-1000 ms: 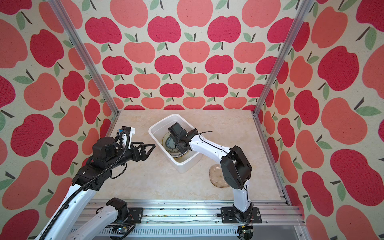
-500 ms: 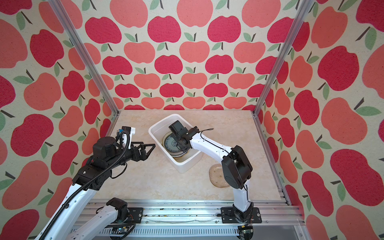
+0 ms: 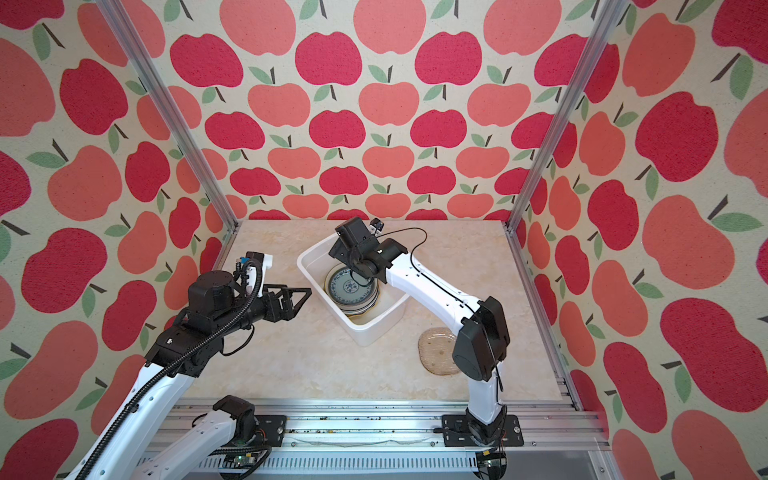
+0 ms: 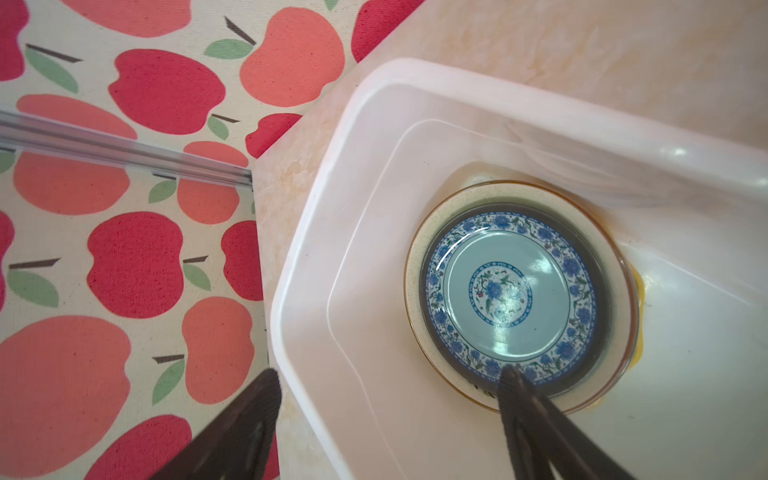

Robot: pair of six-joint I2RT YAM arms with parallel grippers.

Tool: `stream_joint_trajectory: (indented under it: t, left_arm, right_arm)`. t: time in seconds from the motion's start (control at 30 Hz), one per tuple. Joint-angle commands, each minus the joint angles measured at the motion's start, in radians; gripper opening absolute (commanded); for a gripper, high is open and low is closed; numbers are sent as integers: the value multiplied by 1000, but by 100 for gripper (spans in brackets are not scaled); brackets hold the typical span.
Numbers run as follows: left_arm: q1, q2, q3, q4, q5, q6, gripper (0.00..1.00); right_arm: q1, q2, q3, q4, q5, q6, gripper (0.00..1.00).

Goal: Place the plates into the plastic bin on the countertop
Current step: 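Move both grippers to the clear glass plate on the table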

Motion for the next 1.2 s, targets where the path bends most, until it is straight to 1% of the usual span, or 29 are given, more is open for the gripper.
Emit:
stream_joint_trajectory:
  t: [0.0, 0.07, 0.13, 0.2, 0.3, 0.4, 0.5, 0.57, 0.73, 0.87, 0.9, 1.0, 1.17]
  left_arm:
    - [-7, 23, 76, -28, 59, 48, 99]
    - [-35, 57, 117, -52, 68, 82, 99]
    - [-86, 93, 157, -75, 52, 124, 99]
    - [-159, 136, 198, -100, 12, 182, 99]
    - [-292, 215, 264, -137, -72, 265, 99]
    - [-403, 297, 319, -152, -118, 319, 99]
    - [-479, 378, 348, -142, -137, 340, 99]
    - [-529, 424, 365, -125, -149, 344, 99]
    - [-616, 524, 418, -95, -137, 373, 99]
    - [-658, 588, 448, -89, -103, 408, 99]
    - [-664, 595, 450, -86, -96, 413, 99]
    - [-676, 612, 449, -66, -73, 418, 99]
    - [-685, 610, 433, -38, -59, 409, 99]
  right_arm:
    - [5, -138, 21, -176, -17, -205, 84]
    - [-8, -237, -51, -223, -18, -230, 83]
    - [-33, -339, -145, -251, -29, -234, 82]
    - [-66, -449, -249, -271, -41, -231, 81]
    - [-139, -593, -411, -297, -94, -226, 80]
    - [-236, -722, -578, -328, -174, -222, 79]
    - [-328, -802, -694, -368, -210, -238, 79]
    - [-417, -847, -777, -379, -248, -251, 79]
    - [-617, -895, -937, -325, -346, -247, 79]
    - [-757, -893, -1042, -239, -440, -223, 77]
    - [-775, -890, -1058, -226, -451, -222, 76]
    - [-796, -876, -1095, -234, -428, -244, 76]
    - [-806, -822, -1127, -269, -366, -370, 76]
